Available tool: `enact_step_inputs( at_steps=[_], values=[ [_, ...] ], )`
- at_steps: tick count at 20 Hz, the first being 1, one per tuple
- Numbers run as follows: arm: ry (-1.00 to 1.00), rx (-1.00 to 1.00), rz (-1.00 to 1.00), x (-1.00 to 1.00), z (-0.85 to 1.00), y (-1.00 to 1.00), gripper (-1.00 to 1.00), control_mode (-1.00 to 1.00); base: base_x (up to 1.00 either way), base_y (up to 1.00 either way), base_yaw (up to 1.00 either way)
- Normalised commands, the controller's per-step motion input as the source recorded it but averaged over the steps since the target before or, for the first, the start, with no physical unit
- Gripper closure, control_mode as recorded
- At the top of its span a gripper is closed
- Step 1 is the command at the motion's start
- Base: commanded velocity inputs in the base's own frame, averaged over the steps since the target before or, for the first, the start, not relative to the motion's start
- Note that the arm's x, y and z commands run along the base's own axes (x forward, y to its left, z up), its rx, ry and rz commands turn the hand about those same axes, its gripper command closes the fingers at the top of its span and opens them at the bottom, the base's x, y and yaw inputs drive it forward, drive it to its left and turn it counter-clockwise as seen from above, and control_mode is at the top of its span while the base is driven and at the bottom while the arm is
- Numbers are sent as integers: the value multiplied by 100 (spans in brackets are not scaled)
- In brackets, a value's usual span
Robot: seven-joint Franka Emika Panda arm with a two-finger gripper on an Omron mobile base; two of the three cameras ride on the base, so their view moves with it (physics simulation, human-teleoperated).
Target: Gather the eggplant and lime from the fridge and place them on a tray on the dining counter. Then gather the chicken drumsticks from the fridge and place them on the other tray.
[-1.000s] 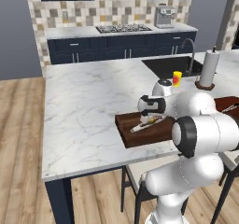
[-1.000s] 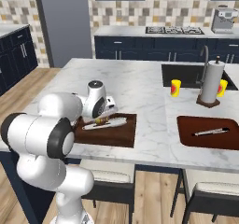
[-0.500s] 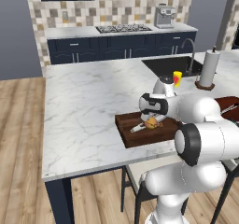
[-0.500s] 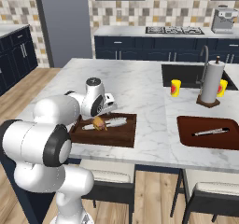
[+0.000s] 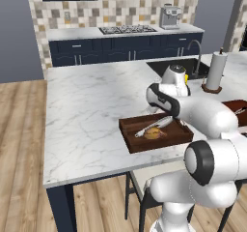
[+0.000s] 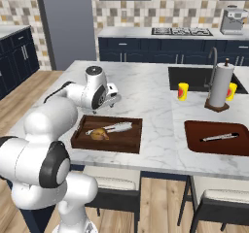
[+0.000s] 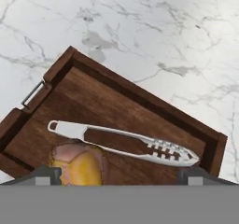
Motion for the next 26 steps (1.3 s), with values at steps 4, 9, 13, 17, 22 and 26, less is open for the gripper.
enact_step_inputs(
  at_steps=[4,9,13,17,22,26],
  values=[
    [15,1,0,-51,61,0,-100,-100,0,0,0],
    [0,1,0,-12,10,0,-100,-100,0,0,0],
    [-10,0,-23,-93,0,0,-100,-100,0,0,0],
    [-12,3,-56,-100,9,0,-100,-100,0,0,0],
    [-15,11,-41,-92,36,0,-100,-100,0,0,0],
    [-33,15,-4,-73,57,0,-100,-100,0,0,0]
  ],
)
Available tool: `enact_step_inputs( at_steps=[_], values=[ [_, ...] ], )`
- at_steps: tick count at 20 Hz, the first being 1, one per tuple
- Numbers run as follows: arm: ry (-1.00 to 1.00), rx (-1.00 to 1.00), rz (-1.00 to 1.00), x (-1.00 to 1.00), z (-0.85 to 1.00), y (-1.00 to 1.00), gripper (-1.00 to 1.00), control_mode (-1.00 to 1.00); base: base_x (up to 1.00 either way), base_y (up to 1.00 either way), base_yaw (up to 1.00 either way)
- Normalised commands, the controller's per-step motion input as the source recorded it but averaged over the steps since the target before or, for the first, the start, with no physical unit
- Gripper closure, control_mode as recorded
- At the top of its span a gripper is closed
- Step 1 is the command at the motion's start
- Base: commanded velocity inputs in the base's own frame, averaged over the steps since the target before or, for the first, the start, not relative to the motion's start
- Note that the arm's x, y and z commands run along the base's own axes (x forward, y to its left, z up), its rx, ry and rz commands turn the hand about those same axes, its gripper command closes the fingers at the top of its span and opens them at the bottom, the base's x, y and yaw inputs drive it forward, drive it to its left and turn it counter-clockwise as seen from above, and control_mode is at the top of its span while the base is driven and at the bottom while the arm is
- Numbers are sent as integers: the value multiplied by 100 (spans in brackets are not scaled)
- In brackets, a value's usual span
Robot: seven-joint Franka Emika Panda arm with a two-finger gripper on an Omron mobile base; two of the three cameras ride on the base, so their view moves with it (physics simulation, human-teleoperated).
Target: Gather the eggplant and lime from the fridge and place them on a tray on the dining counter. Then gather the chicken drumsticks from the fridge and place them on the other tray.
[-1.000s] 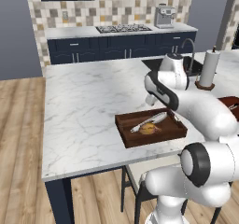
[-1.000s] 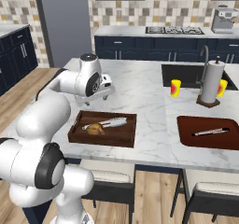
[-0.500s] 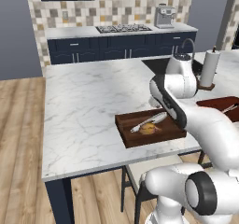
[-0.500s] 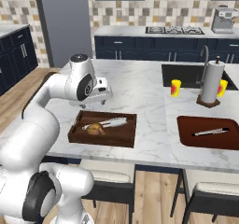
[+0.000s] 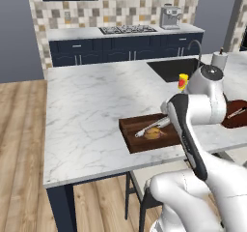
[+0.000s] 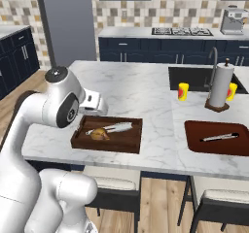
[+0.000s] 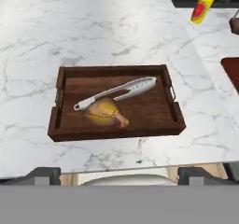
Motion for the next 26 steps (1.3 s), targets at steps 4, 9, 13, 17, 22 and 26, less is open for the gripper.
enact_step_inputs(
  at_steps=[4,9,13,17,22,26],
  values=[
    [-31,18,-1,-84,51,0,-100,-100,0,0,0],
    [-3,11,-10,-88,41,5,-100,-100,0,0,0],
    [4,0,-20,-70,29,20,-100,-100,0,0,0],
    [0,-2,-8,-11,7,6,-100,-100,0,0,0],
    [1,0,0,0,0,1,-100,-100,0,0,0],
    [1,0,0,0,0,0,-100,100,0,0,0]
  ],
)
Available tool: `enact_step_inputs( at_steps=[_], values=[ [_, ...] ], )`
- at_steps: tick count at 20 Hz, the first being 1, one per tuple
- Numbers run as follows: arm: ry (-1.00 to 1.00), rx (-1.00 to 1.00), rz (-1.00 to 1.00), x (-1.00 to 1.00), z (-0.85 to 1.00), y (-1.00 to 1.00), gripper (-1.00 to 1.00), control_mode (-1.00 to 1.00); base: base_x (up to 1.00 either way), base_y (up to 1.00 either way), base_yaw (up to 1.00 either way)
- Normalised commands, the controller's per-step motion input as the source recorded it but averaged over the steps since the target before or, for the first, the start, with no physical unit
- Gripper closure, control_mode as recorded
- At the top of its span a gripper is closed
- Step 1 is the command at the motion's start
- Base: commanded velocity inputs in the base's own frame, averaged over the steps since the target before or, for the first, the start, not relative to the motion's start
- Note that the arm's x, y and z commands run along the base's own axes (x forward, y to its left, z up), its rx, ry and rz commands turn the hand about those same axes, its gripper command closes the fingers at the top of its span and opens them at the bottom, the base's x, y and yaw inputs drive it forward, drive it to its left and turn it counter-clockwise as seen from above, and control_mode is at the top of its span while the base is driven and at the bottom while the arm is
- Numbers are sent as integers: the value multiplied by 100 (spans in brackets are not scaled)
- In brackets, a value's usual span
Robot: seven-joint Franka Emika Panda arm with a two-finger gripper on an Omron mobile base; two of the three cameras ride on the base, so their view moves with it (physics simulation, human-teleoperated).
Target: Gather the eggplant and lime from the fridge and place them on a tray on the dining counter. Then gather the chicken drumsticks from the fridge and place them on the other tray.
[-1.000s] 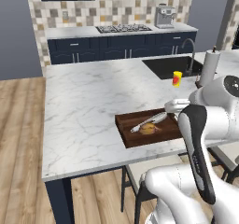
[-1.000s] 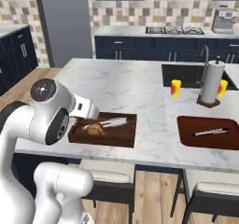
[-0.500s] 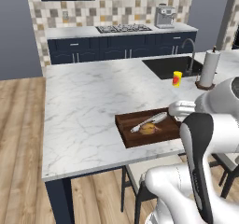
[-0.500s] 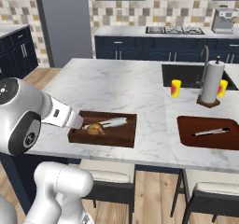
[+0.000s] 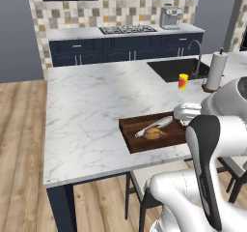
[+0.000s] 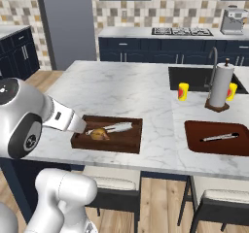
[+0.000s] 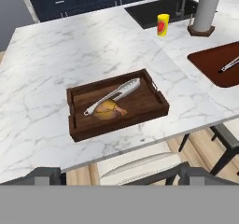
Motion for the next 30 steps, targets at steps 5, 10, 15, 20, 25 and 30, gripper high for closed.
enact_step_inputs(
  at_steps=[5,10,15,20,25,30],
  values=[
    [0,0,0,0,0,0,-100,100,-20,-12,3],
    [0,0,0,0,0,0,-100,100,-62,-70,10],
    [0,0,0,0,0,0,-100,100,-100,-73,-22],
    [0,0,0,0,0,0,-100,100,-62,-37,-67],
    [0,0,0,0,0,0,-100,100,-12,0,-95],
    [0,0,0,0,0,0,-100,100,-3,-13,-84]
  ],
)
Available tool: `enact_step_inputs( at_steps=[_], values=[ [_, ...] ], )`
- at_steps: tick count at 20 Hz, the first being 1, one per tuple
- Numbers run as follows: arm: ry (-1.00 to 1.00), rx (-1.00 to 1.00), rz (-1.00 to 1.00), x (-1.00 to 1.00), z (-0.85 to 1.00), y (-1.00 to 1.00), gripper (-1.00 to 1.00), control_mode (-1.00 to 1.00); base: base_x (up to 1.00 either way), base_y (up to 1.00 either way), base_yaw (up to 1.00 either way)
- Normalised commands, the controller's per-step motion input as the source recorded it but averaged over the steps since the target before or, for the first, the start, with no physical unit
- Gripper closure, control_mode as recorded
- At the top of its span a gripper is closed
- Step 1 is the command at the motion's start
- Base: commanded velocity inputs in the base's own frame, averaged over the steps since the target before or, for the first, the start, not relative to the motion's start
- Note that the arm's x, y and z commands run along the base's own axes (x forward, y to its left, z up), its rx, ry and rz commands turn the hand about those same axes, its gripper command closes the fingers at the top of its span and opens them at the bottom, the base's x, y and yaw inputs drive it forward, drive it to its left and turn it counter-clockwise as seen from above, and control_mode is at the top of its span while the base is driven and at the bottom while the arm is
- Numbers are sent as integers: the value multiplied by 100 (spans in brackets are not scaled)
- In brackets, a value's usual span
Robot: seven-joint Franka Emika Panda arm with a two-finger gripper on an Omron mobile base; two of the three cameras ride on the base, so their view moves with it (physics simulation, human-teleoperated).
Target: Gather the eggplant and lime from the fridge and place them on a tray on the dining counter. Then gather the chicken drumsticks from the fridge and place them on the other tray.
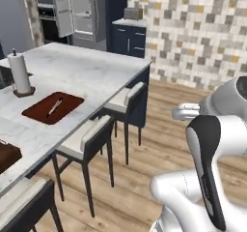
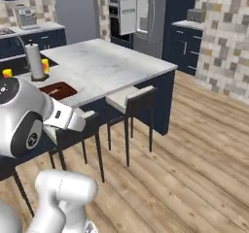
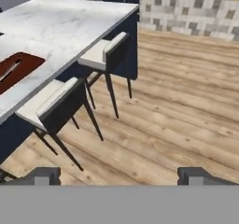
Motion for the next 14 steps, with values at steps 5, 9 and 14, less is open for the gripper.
enact_step_inputs(
  at_steps=[5,9,14],
  values=[
    [0,0,0,0,0,0,-100,100,12,-33,-65],
    [0,0,0,0,0,0,-100,100,28,-8,-64],
    [0,0,0,0,0,0,-100,100,54,-1,-54]
  ],
)
